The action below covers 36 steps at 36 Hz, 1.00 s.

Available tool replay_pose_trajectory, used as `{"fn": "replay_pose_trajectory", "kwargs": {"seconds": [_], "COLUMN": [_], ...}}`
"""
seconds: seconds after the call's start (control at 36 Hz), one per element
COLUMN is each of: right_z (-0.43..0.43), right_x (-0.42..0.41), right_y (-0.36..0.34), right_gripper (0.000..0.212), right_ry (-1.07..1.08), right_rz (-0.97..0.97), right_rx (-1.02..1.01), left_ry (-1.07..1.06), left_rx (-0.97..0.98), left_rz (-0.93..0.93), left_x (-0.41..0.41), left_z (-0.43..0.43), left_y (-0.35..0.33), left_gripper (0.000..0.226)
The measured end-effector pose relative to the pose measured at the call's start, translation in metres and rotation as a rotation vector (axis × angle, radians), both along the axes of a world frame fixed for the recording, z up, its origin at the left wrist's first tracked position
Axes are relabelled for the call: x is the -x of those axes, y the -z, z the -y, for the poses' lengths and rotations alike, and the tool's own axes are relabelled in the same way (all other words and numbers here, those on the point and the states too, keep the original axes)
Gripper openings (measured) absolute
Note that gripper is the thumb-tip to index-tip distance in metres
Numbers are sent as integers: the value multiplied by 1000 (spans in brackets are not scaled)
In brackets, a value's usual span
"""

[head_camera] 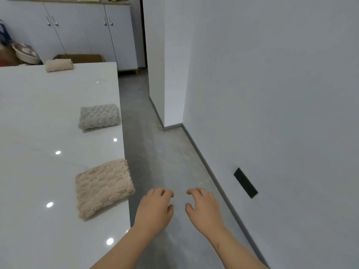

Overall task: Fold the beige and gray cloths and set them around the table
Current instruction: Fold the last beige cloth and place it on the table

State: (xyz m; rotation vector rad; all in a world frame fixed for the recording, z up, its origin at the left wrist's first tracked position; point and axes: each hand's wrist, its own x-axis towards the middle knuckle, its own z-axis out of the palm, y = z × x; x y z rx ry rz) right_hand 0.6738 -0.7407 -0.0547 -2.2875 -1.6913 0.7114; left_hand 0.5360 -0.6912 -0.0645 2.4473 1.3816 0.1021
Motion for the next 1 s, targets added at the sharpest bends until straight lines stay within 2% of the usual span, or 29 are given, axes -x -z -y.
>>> {"fn": "replay_pose_trajectory", "kwargs": {"seconds": [0.19,0.39,0.44,0.67,0.83,1.0], "right_z": [-65,-126,-144,-204,-228,-239], "right_x": [8,11,9,12,32,63], "right_y": [10,15,12,4,1,-2], "right_gripper": [41,40,40,38,39,39], "right_ry": [-148,-349,-416,-686,-877,-1006], "right_rz": [-3,-22,-23,-46,-88,-134], "right_rx": [42,42,38,13,24,40], "left_ry": [-88,-296,-361,-718,-941,-1237], "left_rx": [-208,-259,-292,-360,-330,-110], "left_rz": [128,190,186,91,-65,-136], "left_x": [14,22,25,31,37,52], "left_z": [-41,-79,-88,-100,-88,-74], "left_y": [13,14,14,9,10,7], "left_gripper": [26,27,14,20,30,29]}}
